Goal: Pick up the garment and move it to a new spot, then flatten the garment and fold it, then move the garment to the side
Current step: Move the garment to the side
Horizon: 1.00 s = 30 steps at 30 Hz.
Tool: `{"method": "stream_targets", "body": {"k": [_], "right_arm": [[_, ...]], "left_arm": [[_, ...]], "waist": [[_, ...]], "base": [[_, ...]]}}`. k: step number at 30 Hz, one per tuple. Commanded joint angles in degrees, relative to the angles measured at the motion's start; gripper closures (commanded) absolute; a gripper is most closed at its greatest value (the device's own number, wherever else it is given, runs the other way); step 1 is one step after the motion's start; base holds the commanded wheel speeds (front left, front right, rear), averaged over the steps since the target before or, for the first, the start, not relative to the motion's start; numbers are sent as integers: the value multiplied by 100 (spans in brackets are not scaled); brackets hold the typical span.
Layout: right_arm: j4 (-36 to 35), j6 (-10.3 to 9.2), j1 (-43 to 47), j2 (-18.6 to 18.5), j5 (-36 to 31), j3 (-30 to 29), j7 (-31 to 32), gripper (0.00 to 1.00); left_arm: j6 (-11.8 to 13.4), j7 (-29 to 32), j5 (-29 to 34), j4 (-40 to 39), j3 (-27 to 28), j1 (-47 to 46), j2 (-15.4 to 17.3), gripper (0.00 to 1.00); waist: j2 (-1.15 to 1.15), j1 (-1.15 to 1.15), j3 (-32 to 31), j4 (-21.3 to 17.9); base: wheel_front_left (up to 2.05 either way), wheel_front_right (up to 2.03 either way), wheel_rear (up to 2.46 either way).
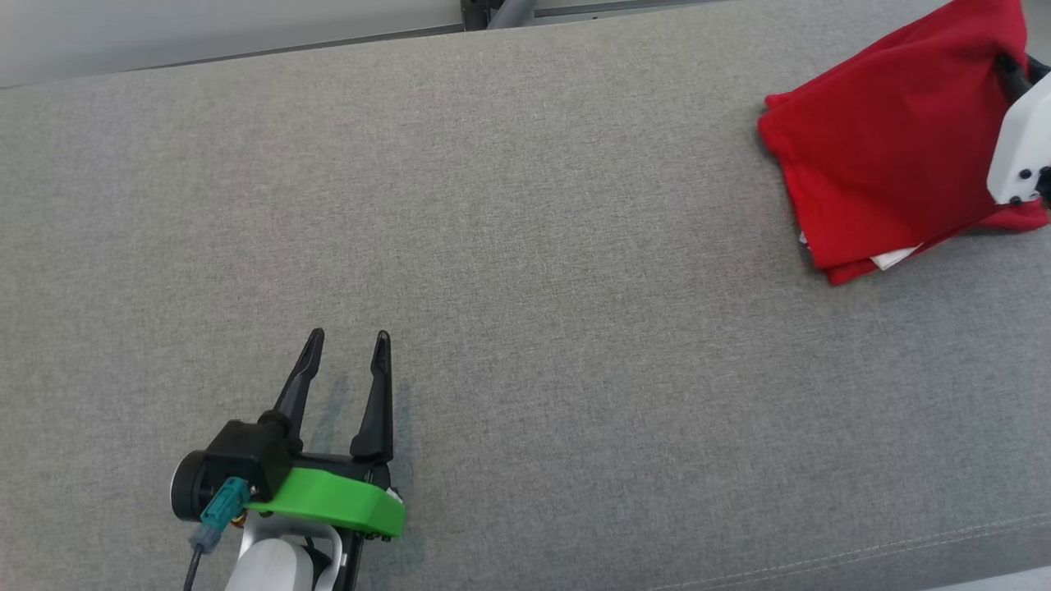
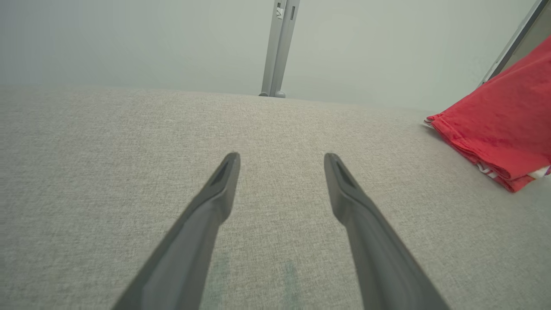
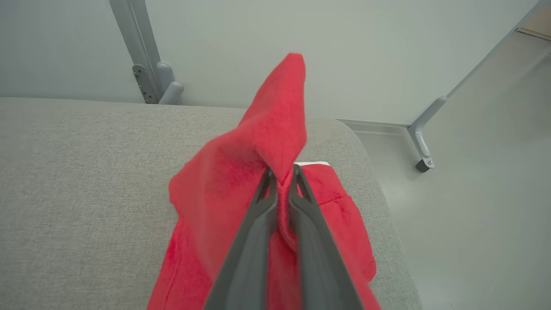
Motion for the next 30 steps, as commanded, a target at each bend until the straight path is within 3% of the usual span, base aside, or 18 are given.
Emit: {"method": "stream_targets", "body": {"k": [1,12,28,29,30], "right_arm": [[139,-9,-122,-72,-103,-92,-100,100],[873,-10,-403,-693,-998,-450,-700,100],[1883,-10,-745,-987,-2258,-1398,-1432,100],[1922,-10,-763,-1000,-2386,-1462,-1507,98],[1971,-10,-773,-995,-2501,-1523,-1554,64]], "left_arm": [[-6,-15,48,-2,6,38,6,0],[-44,-14,192,-52,-60,-117,84,0],[63,25,317,-374,-115,-257,240,0],[68,27,322,-401,-118,-255,246,0],[73,29,321,-419,-120,-255,255,0]], "waist": [[10,0,73,77],[10,0,500,375],[10,0,1371,744],[10,0,1406,749],[10,0,1432,754]], "base": [[0,0,0],[0,0,0],[0,0,0],[0,0,0],[0,0,0]]}}
